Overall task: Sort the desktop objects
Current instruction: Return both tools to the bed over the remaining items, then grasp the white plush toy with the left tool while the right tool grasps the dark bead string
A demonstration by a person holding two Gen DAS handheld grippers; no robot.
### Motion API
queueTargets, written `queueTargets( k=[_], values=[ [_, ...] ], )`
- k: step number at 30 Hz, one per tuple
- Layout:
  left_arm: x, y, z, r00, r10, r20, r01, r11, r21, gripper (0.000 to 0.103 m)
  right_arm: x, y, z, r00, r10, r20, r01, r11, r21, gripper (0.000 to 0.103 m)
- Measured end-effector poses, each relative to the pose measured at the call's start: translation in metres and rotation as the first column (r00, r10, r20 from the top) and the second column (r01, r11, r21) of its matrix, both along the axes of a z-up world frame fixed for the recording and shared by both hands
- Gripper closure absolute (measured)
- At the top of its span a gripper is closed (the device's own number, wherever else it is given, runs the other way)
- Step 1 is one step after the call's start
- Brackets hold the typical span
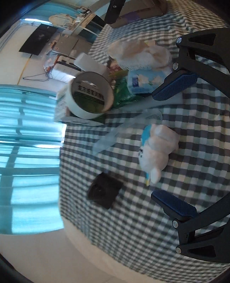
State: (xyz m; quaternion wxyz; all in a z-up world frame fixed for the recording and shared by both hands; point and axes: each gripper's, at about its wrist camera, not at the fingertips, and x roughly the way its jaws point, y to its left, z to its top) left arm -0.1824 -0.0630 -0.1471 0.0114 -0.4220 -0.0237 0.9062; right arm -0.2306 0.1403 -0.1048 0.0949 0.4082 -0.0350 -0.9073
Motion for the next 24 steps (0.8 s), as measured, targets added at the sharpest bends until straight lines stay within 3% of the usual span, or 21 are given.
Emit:
queueTargets(
  k=[3, 6, 10, 13, 16, 17, 21, 24],
  values=[
    [-0.004, -0.004, -0.01, 0.999, 0.019, 0.034, -0.019, 1.0, 0.003, 0.0, -0.019, -0.002, -0.018, 0.999, 0.019, 0.042, -0.019, 1.0, 0.003, 0.023],
    [-0.007, -0.012, -0.015, 0.997, 0.054, 0.05, -0.055, 0.998, 0.033, 0.0, -0.037, -0.013, -0.033, 0.996, 0.059, 0.069, -0.06, 0.998, 0.021, 0.031],
    [-0.007, -0.024, -0.018, 0.994, 0.094, 0.049, -0.097, 0.993, 0.071, 0.0, -0.049, -0.023, -0.048, 0.99, 0.096, 0.103, -0.1, 0.995, 0.032, 0.051],
    [-0.008, -0.029, -0.022, 0.992, 0.104, 0.066, -0.111, 0.987, 0.118, 0.0, -0.049, -0.02, -0.06, 0.986, 0.094, 0.134, -0.1, 0.994, 0.035, 0.055],
    [-0.009, -0.023, -0.025, 0.994, 0.083, 0.069, -0.09, 0.991, 0.097, 0.0, -0.049, -0.012, -0.06, 0.986, 0.085, 0.144, -0.085, 0.996, -0.01, 0.058],
    [-0.01, -0.02, -0.025, 0.995, 0.073, 0.063, -0.078, 0.994, 0.082, 0.0, -0.049, -0.009, -0.059, 0.986, 0.08, 0.148, -0.079, 0.997, -0.013, 0.064],
    [-0.014, -0.012, -0.031, 0.994, 0.077, 0.072, -0.074, 0.996, -0.052, 0.0, -0.048, -0.003, -0.057, 0.988, 0.049, 0.145, -0.05, 0.999, 0.005, 0.072],
    [-0.016, -0.021, -0.034, 0.992, 0.109, 0.062, -0.108, 0.994, -0.018, 0.0, -0.047, -0.003, -0.056, 0.99, 0.02, 0.138, -0.026, 0.999, 0.038, 0.072]
  ],
)
